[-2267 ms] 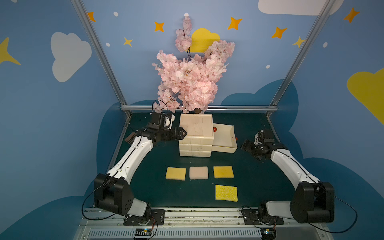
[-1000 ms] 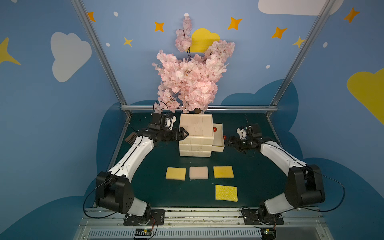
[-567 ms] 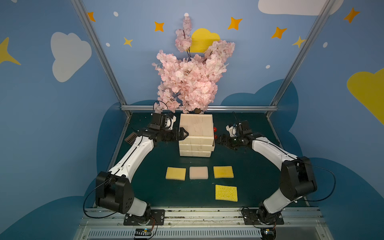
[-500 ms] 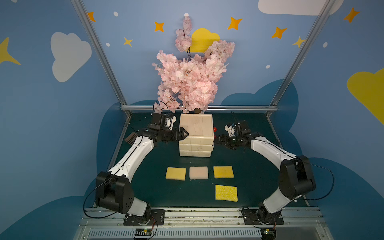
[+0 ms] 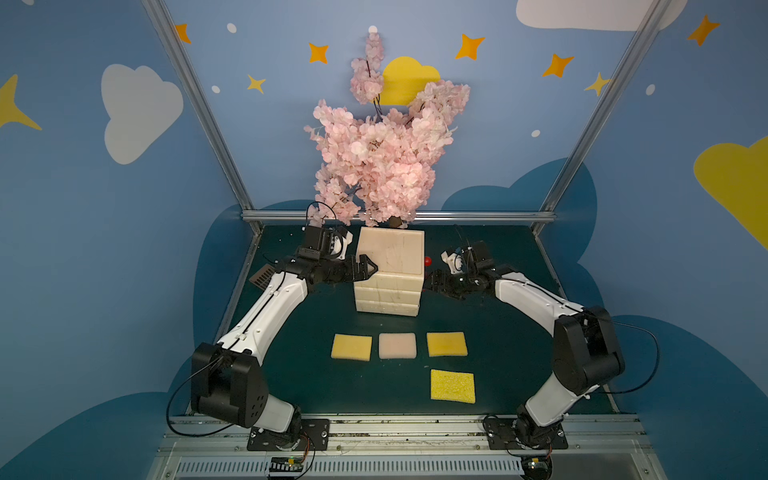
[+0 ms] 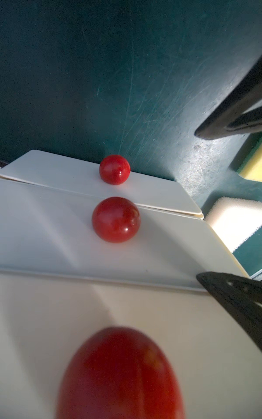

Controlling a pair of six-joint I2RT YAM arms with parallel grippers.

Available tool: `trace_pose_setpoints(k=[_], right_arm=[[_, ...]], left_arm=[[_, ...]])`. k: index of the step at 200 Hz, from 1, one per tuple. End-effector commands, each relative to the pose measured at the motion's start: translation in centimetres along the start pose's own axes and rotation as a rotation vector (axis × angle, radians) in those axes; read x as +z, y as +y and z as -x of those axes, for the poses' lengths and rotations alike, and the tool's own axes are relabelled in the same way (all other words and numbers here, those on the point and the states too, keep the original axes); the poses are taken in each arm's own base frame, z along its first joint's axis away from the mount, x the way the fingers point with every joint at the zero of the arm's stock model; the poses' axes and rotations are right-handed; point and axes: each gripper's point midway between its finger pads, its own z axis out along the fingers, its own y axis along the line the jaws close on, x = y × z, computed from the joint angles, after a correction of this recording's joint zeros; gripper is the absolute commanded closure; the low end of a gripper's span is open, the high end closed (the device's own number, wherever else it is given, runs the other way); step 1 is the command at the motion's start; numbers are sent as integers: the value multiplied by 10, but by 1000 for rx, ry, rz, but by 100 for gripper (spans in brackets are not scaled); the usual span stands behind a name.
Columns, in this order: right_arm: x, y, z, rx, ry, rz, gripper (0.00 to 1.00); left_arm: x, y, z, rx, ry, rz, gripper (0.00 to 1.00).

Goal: Take the sponge out of the drawer
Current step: Close the drawer of the storage box, then open the drawer in the storage box.

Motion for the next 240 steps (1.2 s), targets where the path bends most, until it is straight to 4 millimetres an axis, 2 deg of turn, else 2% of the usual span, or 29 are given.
trace_pose_setpoints(k=[1, 63, 81, 105, 131, 152, 240], right_arm=[[-6, 6, 8, -35, -27, -3, 10], [-41, -12, 16, 18, -124, 128, 11], [-45, -22, 15, 45, -126, 155, 13], [-33, -30, 14, 92, -80, 207, 19], [-10, -34, 14, 145, -26, 288, 30], [4, -40, 13, 177, -5, 320, 32], [48, -41, 24, 247, 51, 427, 36]], left_arm=[[0, 0, -1, 6, -2, -11, 1], [2, -3, -2, -5, 7, -35, 4], [5, -5, -4, -15, 16, -52, 4], [8, -8, -5, -32, 28, -87, 6], [11, -9, -7, -35, 37, -91, 7], [11, -10, -8, -33, 38, -93, 7], [12, -10, -9, -30, 43, -94, 7]])
